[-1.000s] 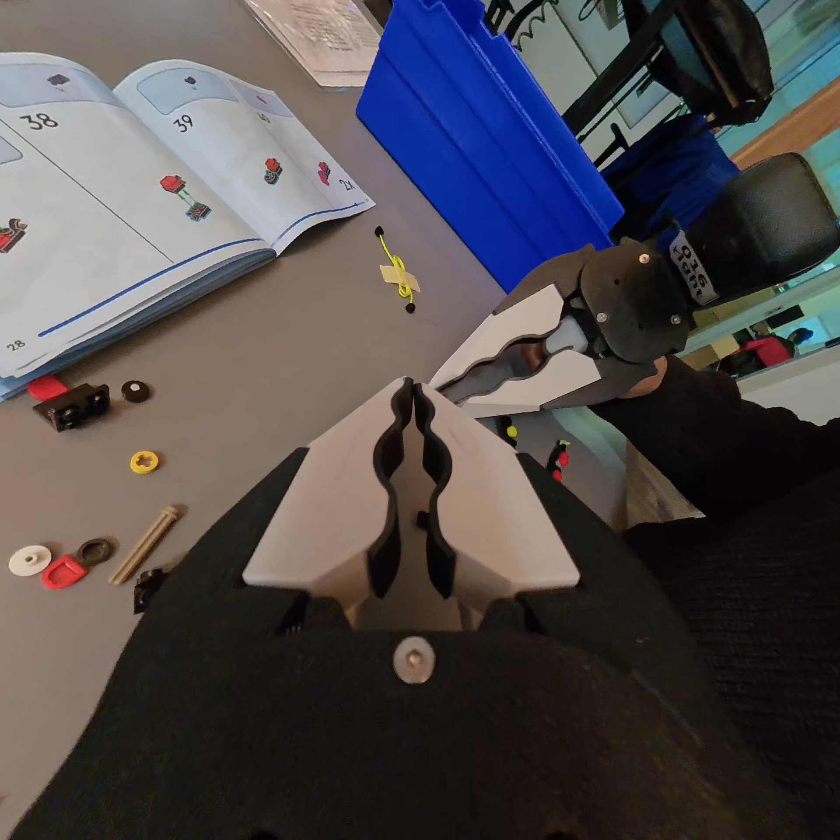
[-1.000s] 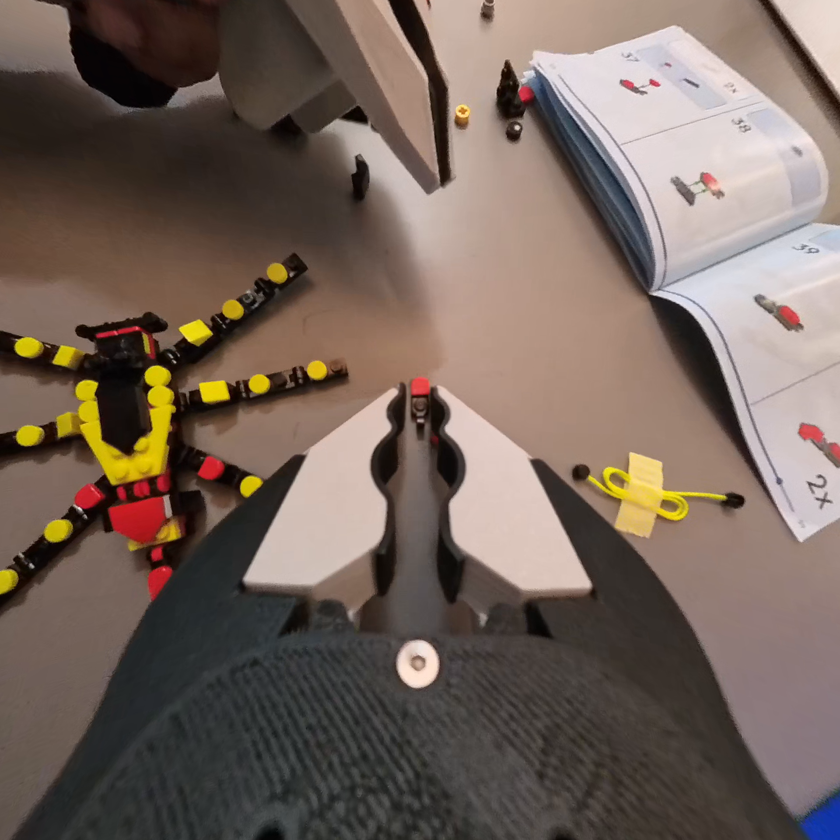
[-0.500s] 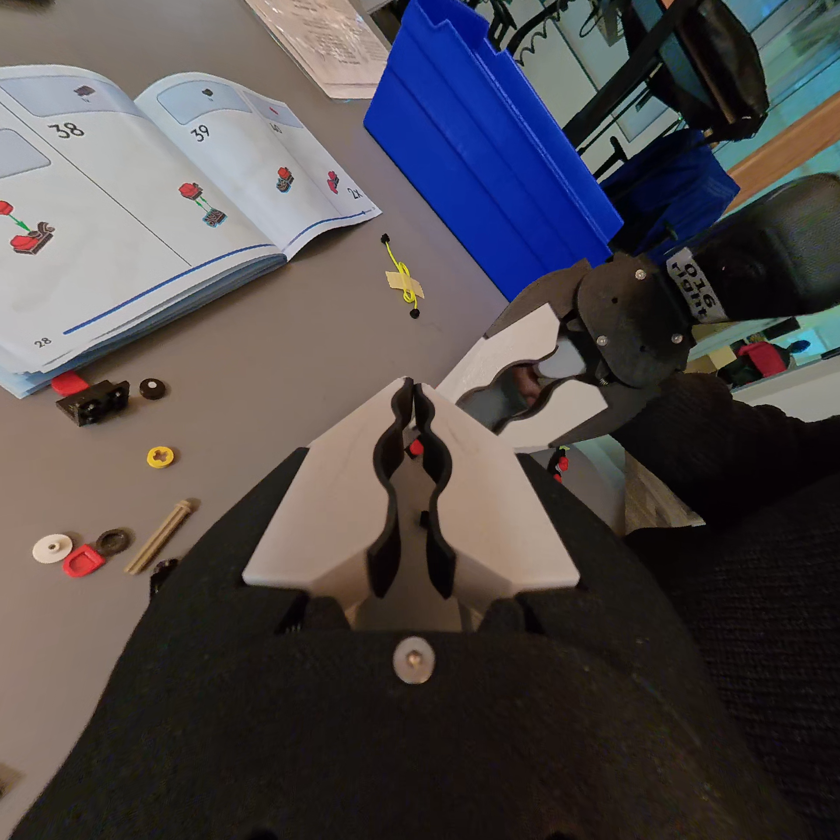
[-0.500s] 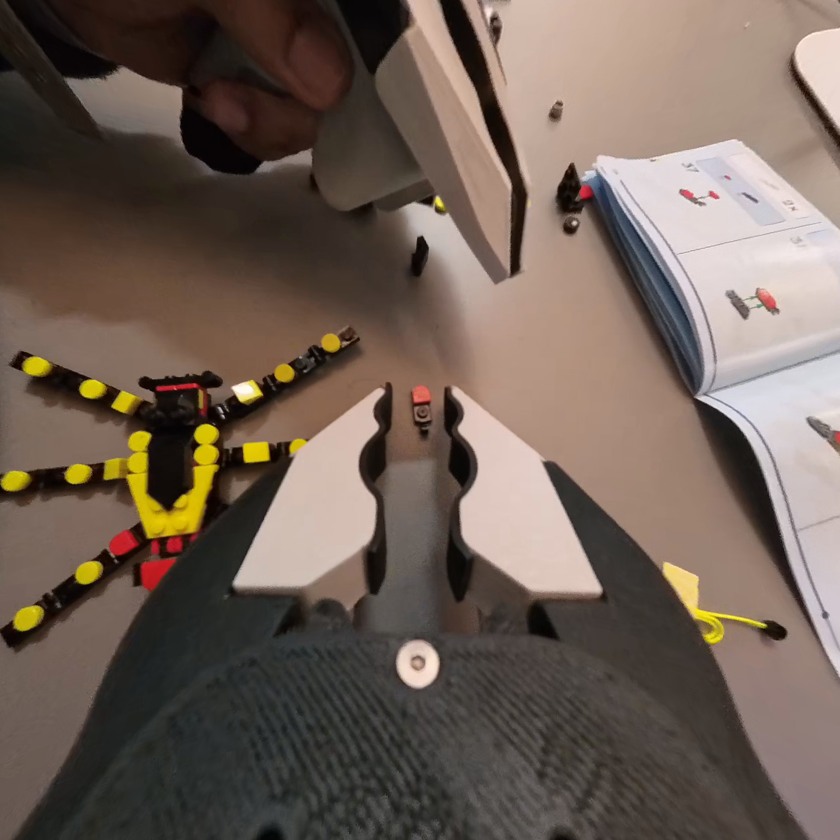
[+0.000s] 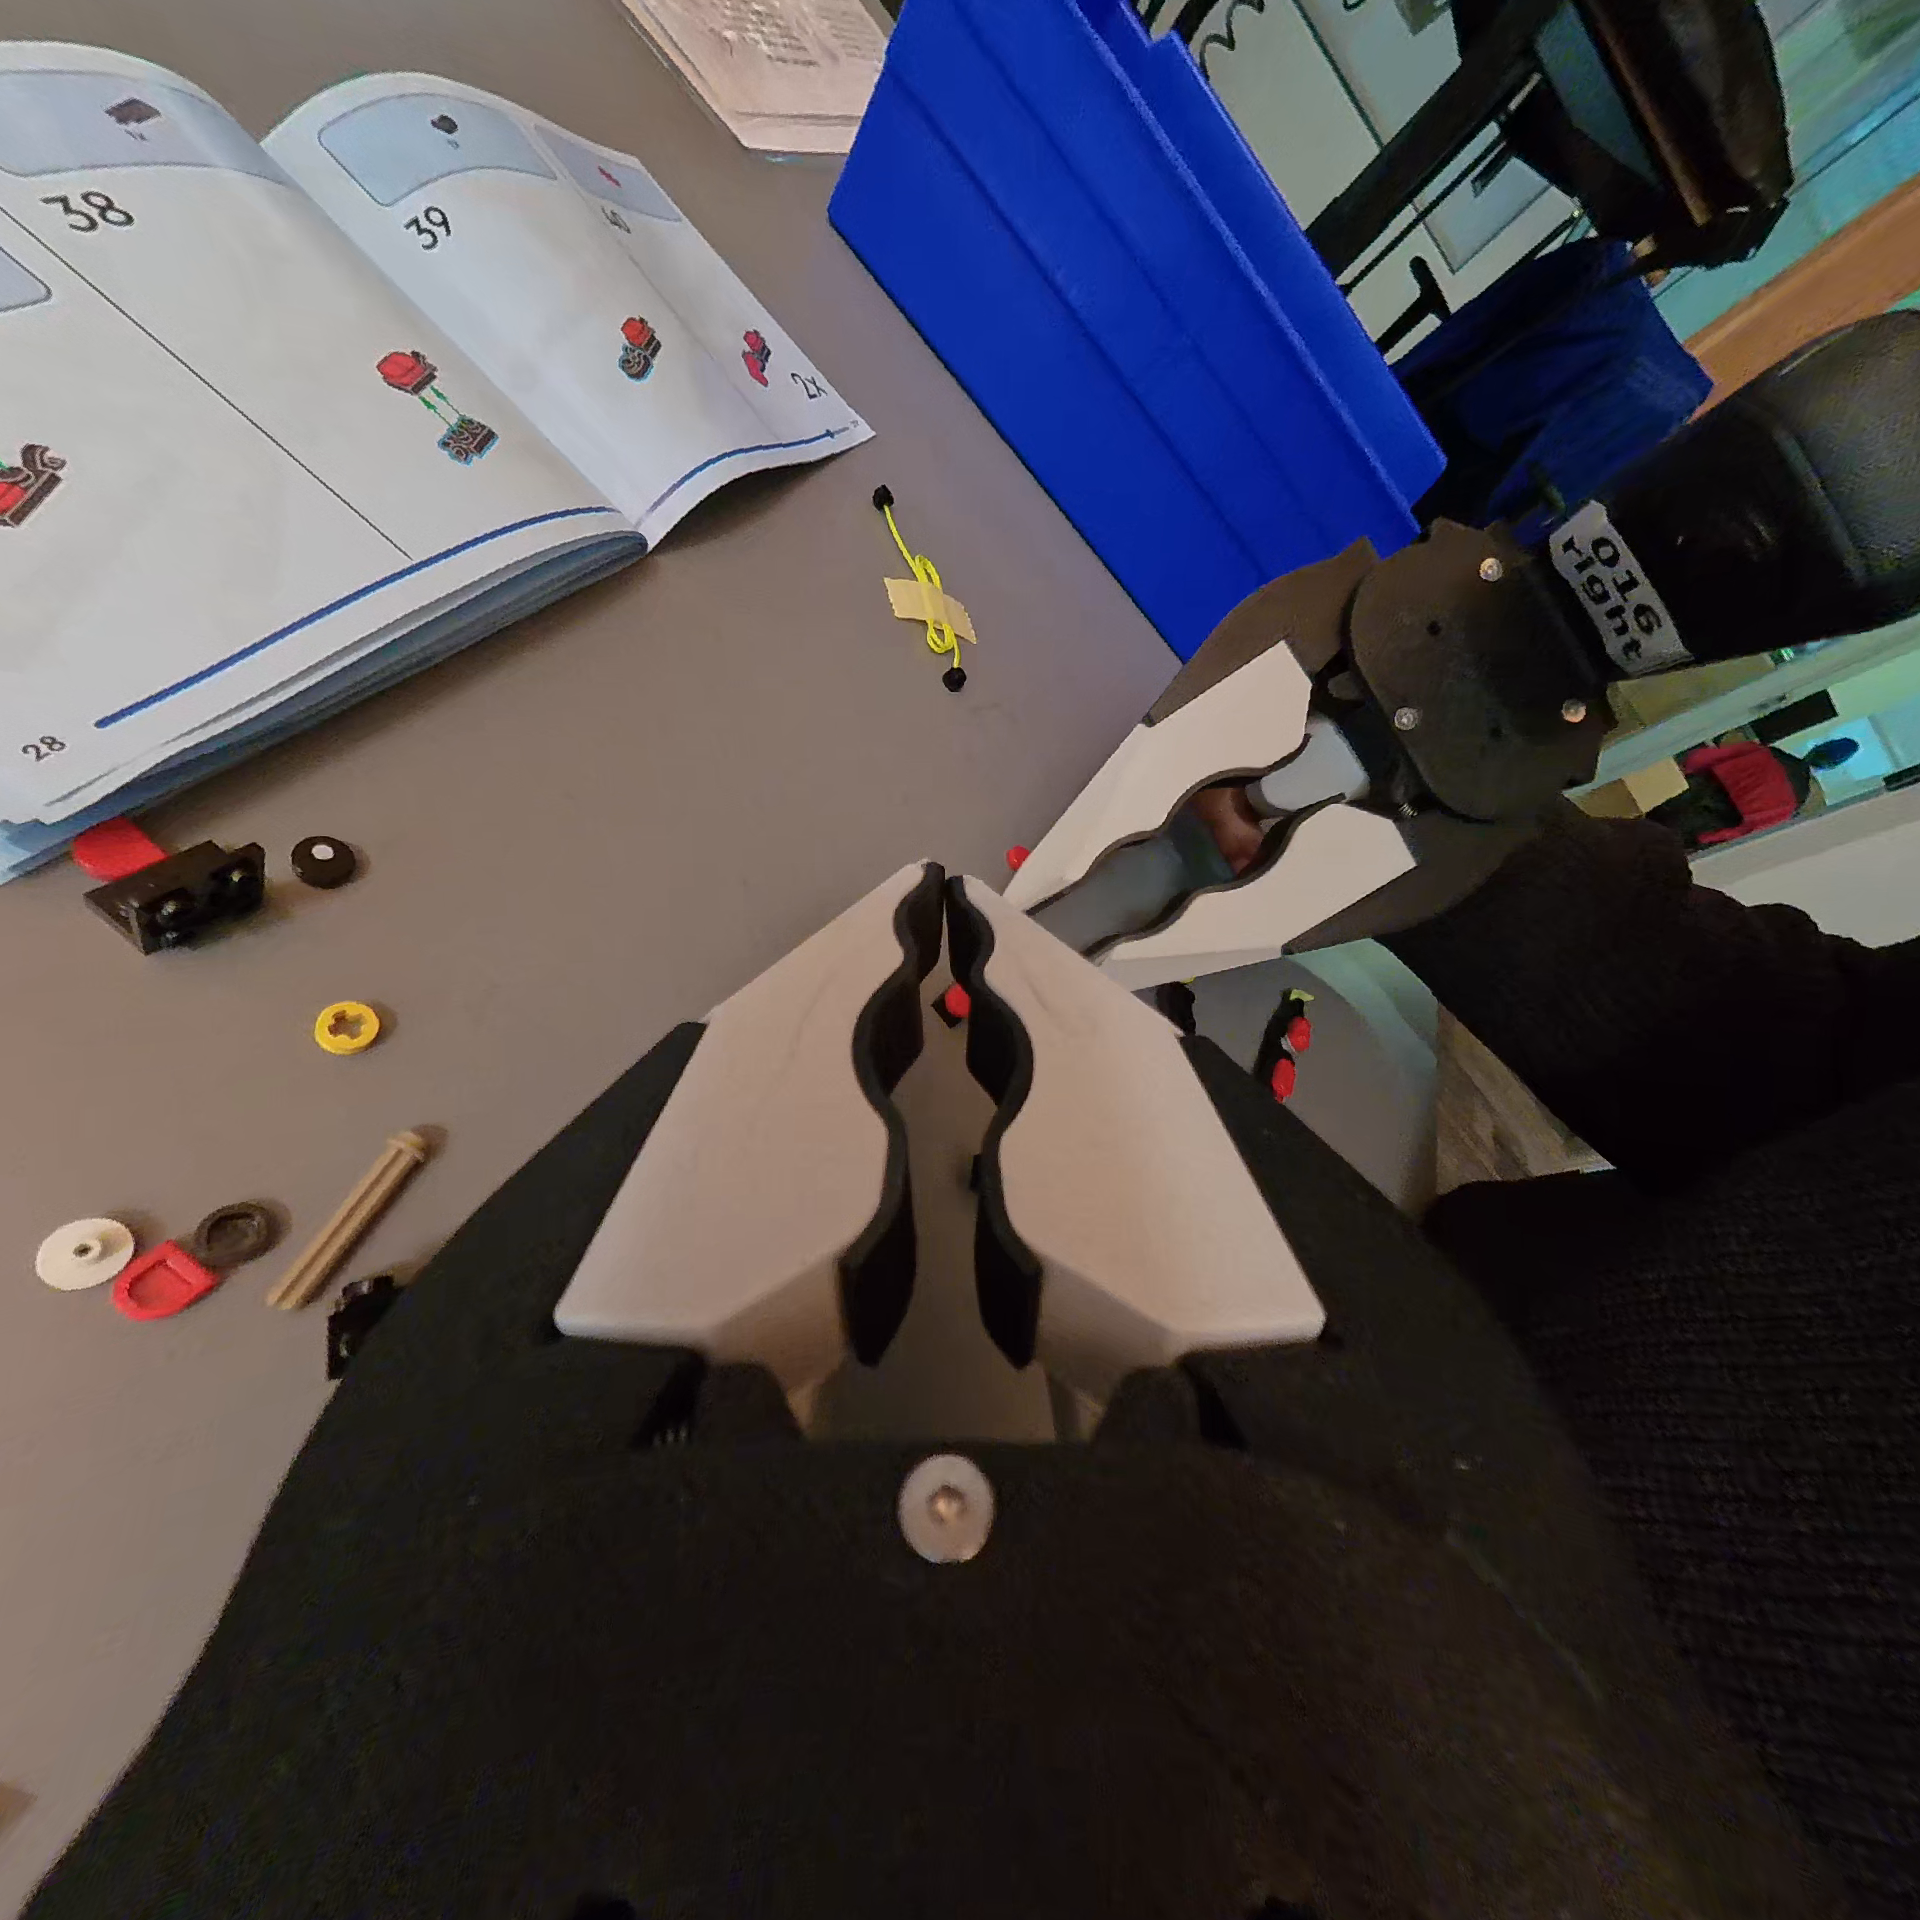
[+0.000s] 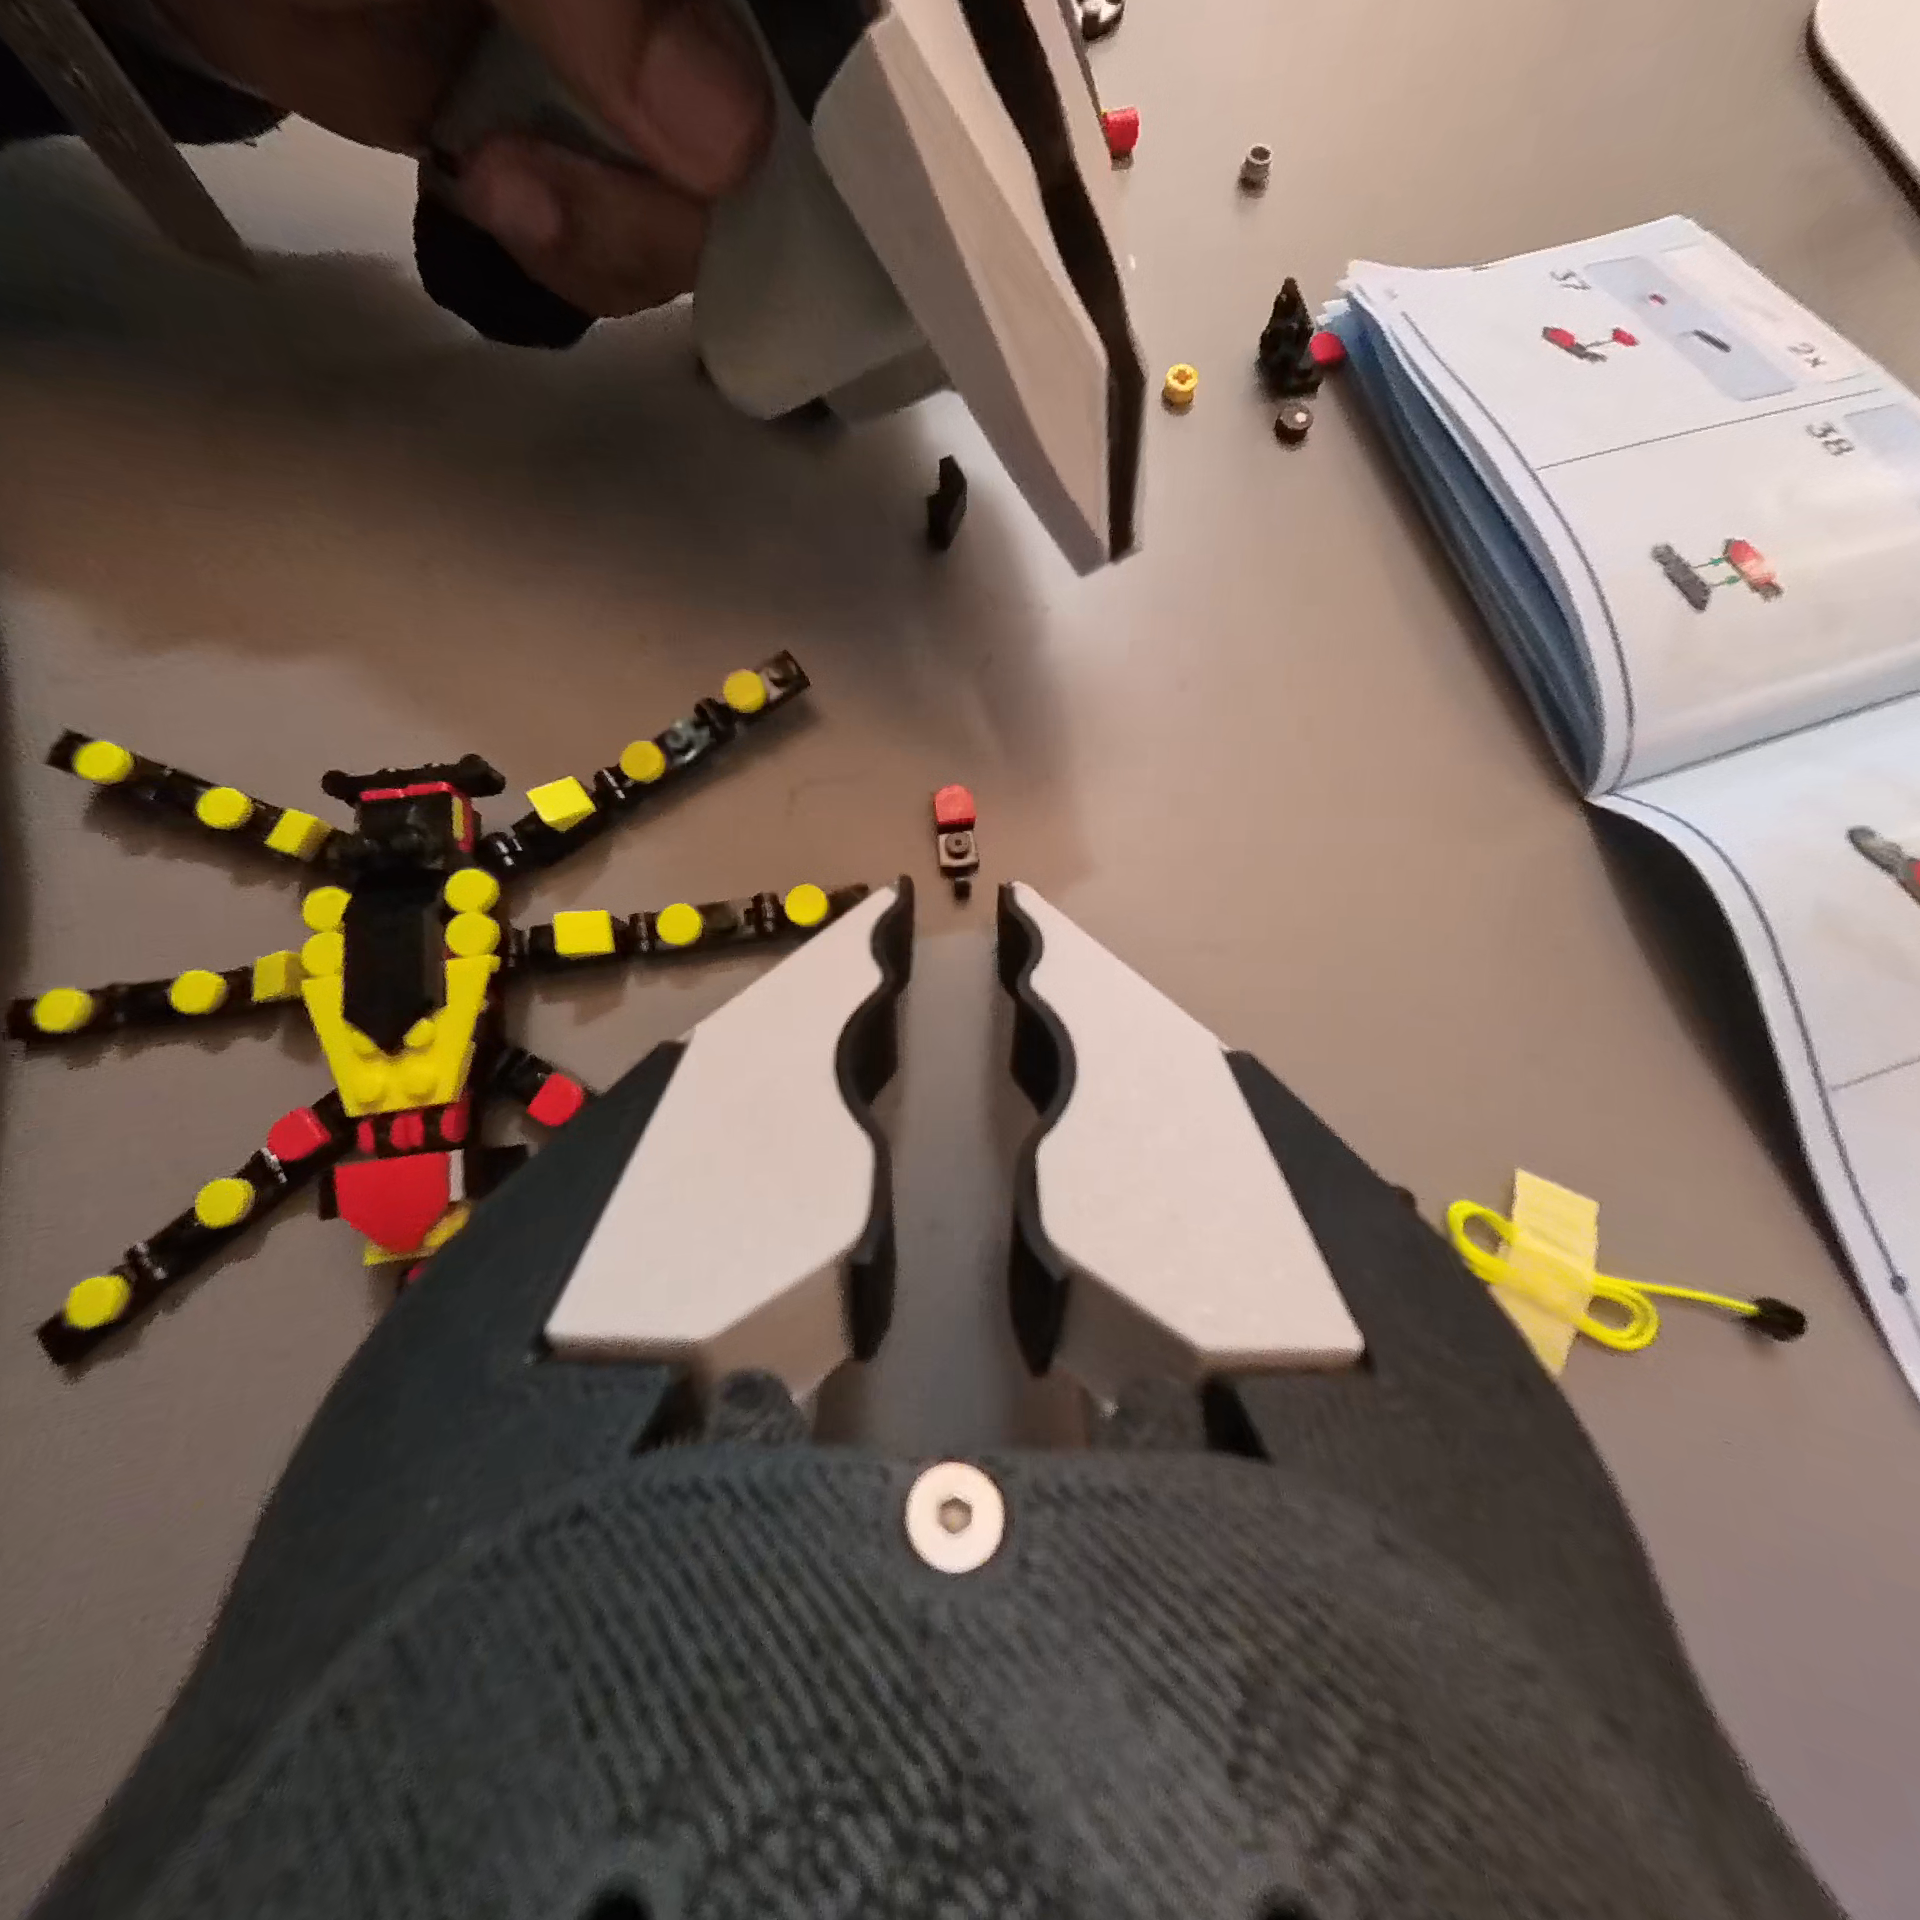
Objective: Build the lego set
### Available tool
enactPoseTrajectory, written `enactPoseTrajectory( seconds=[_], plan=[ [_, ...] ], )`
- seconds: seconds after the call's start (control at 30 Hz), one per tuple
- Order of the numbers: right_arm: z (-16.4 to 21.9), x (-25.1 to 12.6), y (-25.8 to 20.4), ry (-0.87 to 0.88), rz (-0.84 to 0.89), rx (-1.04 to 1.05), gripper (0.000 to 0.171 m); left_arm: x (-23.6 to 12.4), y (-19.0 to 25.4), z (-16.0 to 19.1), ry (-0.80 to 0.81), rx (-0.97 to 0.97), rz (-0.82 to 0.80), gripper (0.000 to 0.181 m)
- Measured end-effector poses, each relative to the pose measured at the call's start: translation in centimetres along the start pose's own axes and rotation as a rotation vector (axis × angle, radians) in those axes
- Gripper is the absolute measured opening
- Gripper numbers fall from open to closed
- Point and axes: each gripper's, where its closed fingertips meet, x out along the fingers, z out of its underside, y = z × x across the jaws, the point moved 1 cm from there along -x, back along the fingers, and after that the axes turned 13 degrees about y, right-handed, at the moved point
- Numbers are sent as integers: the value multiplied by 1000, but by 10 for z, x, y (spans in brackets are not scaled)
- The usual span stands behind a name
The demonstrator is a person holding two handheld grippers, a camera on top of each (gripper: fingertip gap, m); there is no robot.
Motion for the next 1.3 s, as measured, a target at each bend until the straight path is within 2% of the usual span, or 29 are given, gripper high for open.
enactPoseTrajectory(
  seconds=[0.43, 0.63, 0.77, 1.0, 1.3],
  plan=[
    [1, 3, 10, -19, 60, -5, 9, 0, 0, 0, 0, -11, 5, 0],
    [4, -22, 25, -82, 116, -54, 11, 1, 5, -1, -7, -14, 14, 0],
    [15, -37, 25, -165, 61, -57, 14, 2, 6, 2, -14, -22, 21, 0],
    [26, -36, 20, -319, -60, -65, 14, -1, 10, 4, -16, -26, 19, 0],
    [18, -19, -2, -230, -112, 34, 10, -9, 9, 6, 2, -61, 19, 0]
  ],
)
